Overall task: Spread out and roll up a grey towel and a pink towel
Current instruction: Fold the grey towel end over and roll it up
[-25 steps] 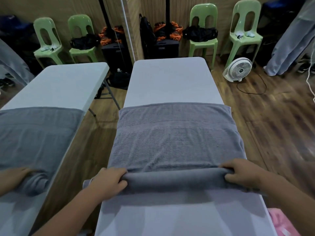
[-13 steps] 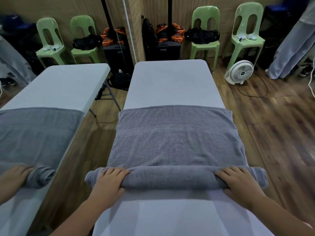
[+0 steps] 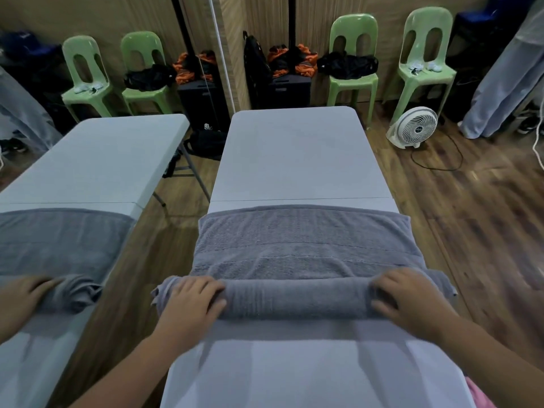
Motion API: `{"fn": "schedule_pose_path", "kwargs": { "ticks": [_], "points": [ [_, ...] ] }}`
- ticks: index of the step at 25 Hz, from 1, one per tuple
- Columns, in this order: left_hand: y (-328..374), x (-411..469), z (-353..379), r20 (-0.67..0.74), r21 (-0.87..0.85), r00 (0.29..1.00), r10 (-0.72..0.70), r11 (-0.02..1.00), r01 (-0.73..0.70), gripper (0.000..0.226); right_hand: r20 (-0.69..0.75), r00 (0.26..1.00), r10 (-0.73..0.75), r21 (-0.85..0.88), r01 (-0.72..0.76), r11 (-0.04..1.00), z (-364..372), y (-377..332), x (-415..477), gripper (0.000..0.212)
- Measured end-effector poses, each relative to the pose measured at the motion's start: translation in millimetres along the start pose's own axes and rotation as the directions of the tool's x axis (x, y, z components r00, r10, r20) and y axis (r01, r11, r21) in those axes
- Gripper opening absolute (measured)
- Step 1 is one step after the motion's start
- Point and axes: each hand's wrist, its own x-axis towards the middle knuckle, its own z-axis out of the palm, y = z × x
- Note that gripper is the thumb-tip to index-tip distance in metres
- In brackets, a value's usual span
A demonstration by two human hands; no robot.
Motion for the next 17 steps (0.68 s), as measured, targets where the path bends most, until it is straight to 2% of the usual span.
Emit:
{"fn": "schedule_pose_path", "kwargs": {
  "ticks": [2, 4, 5, 7, 9, 11, 12, 13, 14, 16, 17],
  "points": [
    [4, -13, 11, 0.13, 0.047, 0.991, 0.009, 0.999, -0.015, 0.062, 0.102, 0.994, -0.027, -0.079, 0.036, 0.996, 18, -6, -17, 0.054],
    [2, -14, 18, 0.145, 0.095, 0.989, -0.015, 0.995, 0.001, 0.065, 0.126, 0.992, 0.028, -0.108, -0.014, 0.994, 32, -8, -24, 0.06],
    [1, -13, 18, 0.131, 0.103, 0.991, -0.029, 0.995, 0.015, 0.06, 0.108, 0.993, 0.046, -0.122, -0.032, 0.992, 34, -8, -22, 0.057],
    [3, -7, 14, 0.119, 0.114, 0.993, -0.022, 0.993, 0.009, 0.047, 0.164, 0.984, 0.071, -0.144, -0.047, 0.989, 22, -10, -11, 0.04],
    [5, -2, 5, 0.168, 0.093, 0.986, -0.004, 0.996, -0.012, 0.038, 0.317, 0.945, 0.083, -0.101, -0.053, 0.993, -1, -10, 6, 0.014],
    [3, 7, -5, 0.251, 0.044, 0.968, -0.02, 0.999, 0.009, 0.046, 0.449, 0.887, 0.106, 0.024, -0.131, 0.991, -16, -2, 23, 0.023],
    [2, 15, -9, 0.281, 0.037, 0.959, -0.038, 0.999, 0.029, 0.048, 0.45, 0.883, 0.132, 0.078, -0.186, 0.979, -19, 3, 30, 0.026],
    [0, 23, -13, 0.269, 0.039, 0.961, -0.065, 0.998, 0.057, 0.046, 0.41, 0.9, 0.146, 0.132, -0.217, 0.967, -19, 8, 37, 0.026],
    [-2, 31, -14, 0.187, 0.051, 0.979, -0.082, 0.996, 0.074, 0.041, 0.342, 0.925, 0.168, 0.148, -0.229, 0.962, -18, 9, 43, 0.024],
    [0, 40, -13, -0.049, 0.069, 0.995, -0.086, 0.994, 0.089, 0.027, 0.084, 0.986, 0.148, 0.091, -0.155, 0.984, -12, 9, 47, 0.028],
    [3, 41, -11, -0.132, 0.053, 0.989, -0.065, 0.996, 0.072, 0.023, -0.046, 0.995, 0.085, 0.029, -0.084, 0.996, -7, 8, 46, 0.031]
  ]
}}
